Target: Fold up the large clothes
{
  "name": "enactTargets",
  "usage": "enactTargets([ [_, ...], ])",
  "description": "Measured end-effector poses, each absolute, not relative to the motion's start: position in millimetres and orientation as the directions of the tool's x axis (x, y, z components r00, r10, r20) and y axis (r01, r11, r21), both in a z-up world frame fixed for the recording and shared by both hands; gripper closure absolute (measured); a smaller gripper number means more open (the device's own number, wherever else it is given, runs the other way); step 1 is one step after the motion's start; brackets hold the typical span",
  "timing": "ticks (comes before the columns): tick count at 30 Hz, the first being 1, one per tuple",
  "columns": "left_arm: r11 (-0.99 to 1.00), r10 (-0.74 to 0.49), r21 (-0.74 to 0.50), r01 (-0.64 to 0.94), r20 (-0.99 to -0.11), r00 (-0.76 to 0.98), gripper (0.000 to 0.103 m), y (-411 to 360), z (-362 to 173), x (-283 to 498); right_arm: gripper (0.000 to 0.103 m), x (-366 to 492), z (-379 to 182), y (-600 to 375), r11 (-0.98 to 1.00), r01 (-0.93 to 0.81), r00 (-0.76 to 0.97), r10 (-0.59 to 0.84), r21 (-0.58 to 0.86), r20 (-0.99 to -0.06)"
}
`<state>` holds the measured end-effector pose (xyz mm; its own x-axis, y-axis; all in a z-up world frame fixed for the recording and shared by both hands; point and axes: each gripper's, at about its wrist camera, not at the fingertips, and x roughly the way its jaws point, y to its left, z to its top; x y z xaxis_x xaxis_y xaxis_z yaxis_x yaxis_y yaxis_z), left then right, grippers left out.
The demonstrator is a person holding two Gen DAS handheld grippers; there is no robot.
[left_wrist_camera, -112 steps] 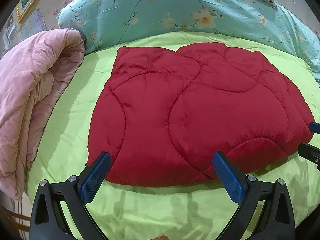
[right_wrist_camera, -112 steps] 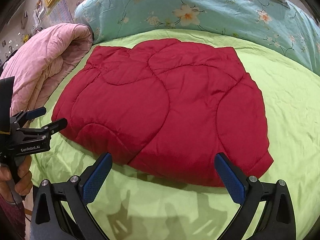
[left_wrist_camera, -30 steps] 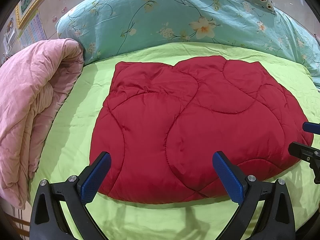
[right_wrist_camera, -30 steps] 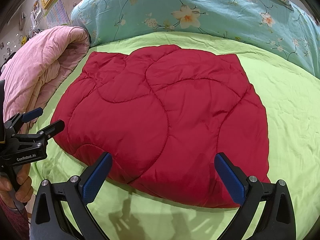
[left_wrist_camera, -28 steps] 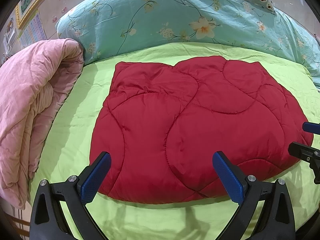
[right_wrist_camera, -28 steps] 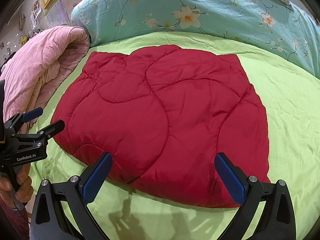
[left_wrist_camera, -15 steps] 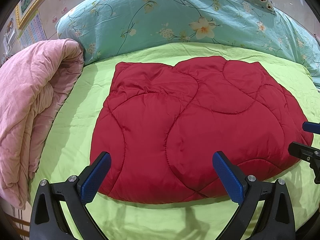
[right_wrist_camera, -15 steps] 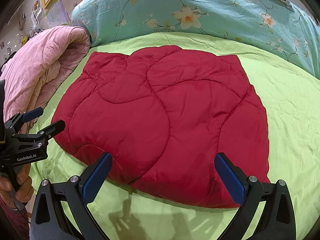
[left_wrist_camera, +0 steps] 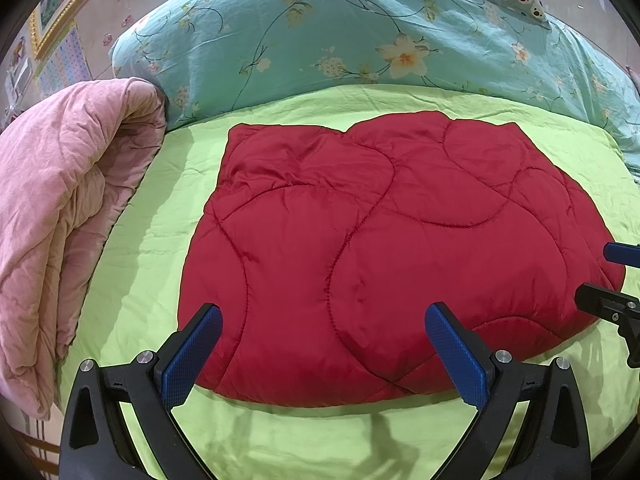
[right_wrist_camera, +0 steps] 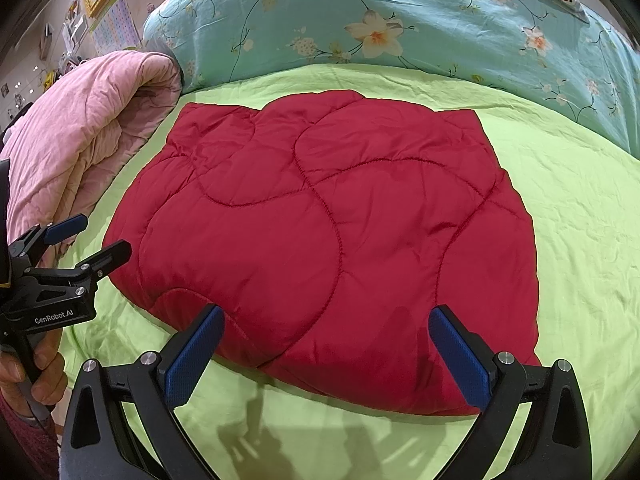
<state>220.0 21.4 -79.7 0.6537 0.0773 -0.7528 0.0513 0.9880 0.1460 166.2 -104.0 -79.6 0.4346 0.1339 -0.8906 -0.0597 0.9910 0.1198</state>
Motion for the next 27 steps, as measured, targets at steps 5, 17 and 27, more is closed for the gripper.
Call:
enactTargets([
  [5,0.988,0.075,0.144,0.053,-0.753,0.654,0.001,21.6,-79.5,220.5,0.001,166.7,-78.6,-103.9,0.991,-0.062,0.434,0.135,0.120,-0.890],
  [17,0.989,0.067,0.138,0.056,-0.747,0.661,0.001,25.9,-80.3,220.9,0.001,167.7,-75.5,-103.1,0.991,-0.065,0.436,0.136,0.120,-0.890],
  [27,0.989,0.066,0.136,0.055,-0.748,0.661,0.001,26.7,-78.6,220.7,0.001,169.4,-73.2,-104.4,0.991,-0.067,0.440,0.137,0.120,-0.888],
])
